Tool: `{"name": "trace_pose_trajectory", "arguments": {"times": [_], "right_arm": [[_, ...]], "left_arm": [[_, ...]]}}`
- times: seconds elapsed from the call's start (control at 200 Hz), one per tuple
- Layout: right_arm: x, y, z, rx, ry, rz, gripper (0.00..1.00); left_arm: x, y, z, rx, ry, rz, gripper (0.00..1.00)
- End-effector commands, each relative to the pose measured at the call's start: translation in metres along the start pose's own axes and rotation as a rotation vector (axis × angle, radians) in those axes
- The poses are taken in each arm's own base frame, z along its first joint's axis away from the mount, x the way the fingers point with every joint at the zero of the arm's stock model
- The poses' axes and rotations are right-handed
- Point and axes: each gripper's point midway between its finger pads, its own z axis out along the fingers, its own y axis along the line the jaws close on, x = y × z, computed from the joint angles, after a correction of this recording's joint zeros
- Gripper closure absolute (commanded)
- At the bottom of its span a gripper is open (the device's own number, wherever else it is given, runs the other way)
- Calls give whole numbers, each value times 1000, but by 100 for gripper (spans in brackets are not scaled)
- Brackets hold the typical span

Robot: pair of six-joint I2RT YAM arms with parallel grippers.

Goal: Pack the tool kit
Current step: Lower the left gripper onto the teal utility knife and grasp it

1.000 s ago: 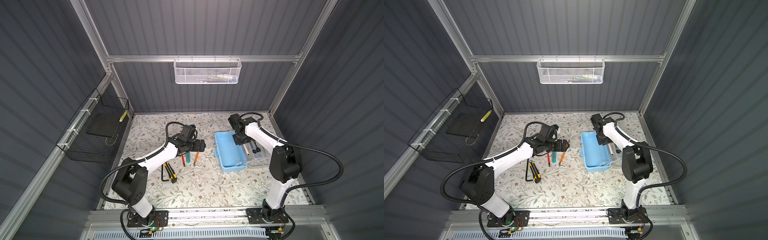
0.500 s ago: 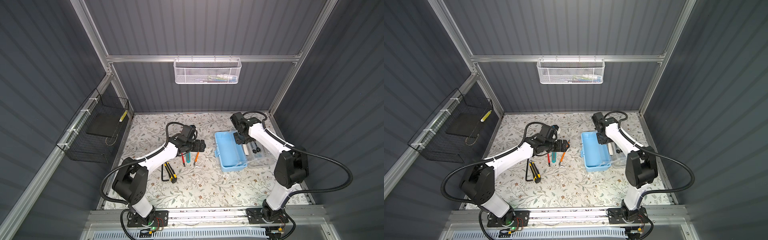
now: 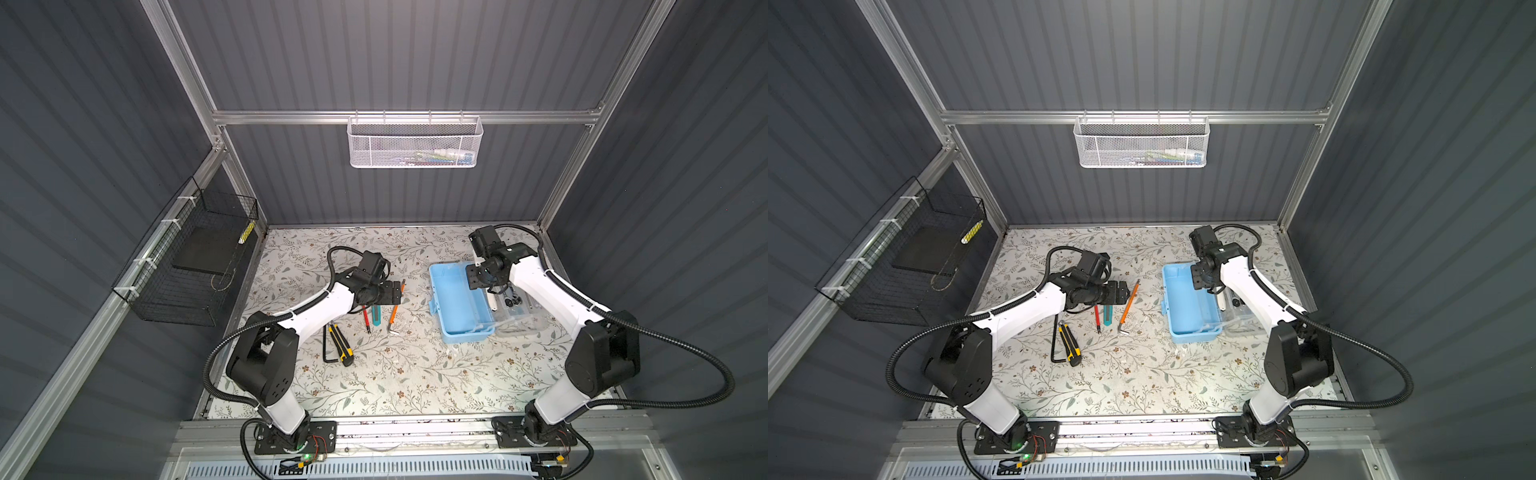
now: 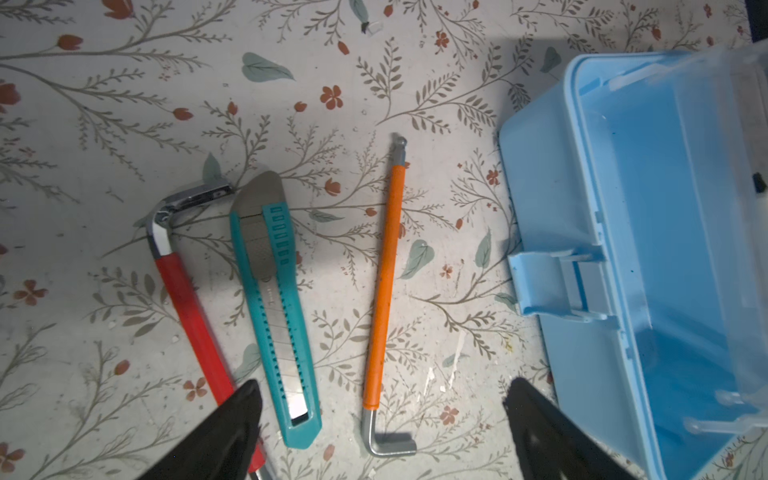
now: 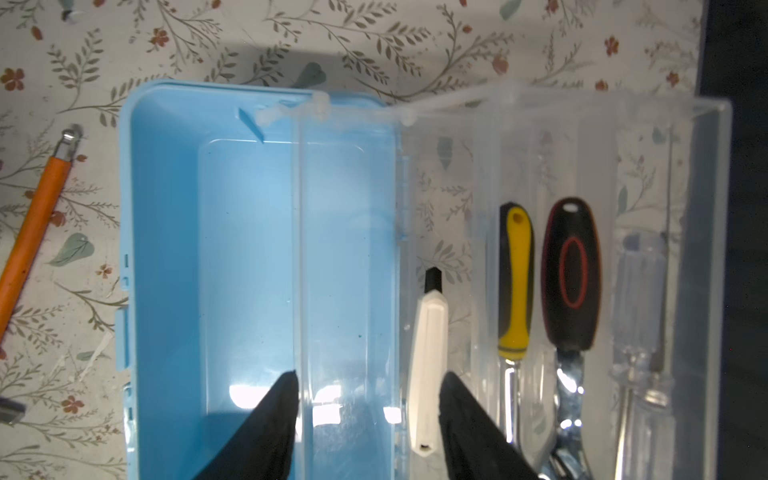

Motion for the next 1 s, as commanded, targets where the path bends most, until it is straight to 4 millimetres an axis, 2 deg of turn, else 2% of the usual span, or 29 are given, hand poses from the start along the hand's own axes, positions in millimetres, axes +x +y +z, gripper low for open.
{"name": "trace_pose_trajectory", "arguments": {"times": [0.0,0.195,0.375,0.665,0.845,0.996], "right_arm": [[-3,9,-1,-42,-28,12,35],[-7,8,-12,-67,-98,58,21],[-5,3,-18,-62,-116,76,15],[-3,-2,-23,-64,-146,108,8],[-2,-8,-27,-47,-162,124,4],[1,-12,-25,-46,-175,140,2]], "left_arm": [[14,21,12,-87,59,-26,7],[24,38,32,-169,122,-36,7],[30,44,49,-203,167,-21,12],[37,55,64,-249,206,17,31],[52,66,73,-294,259,37,44],[61,67,74,-331,281,113,52]]}}
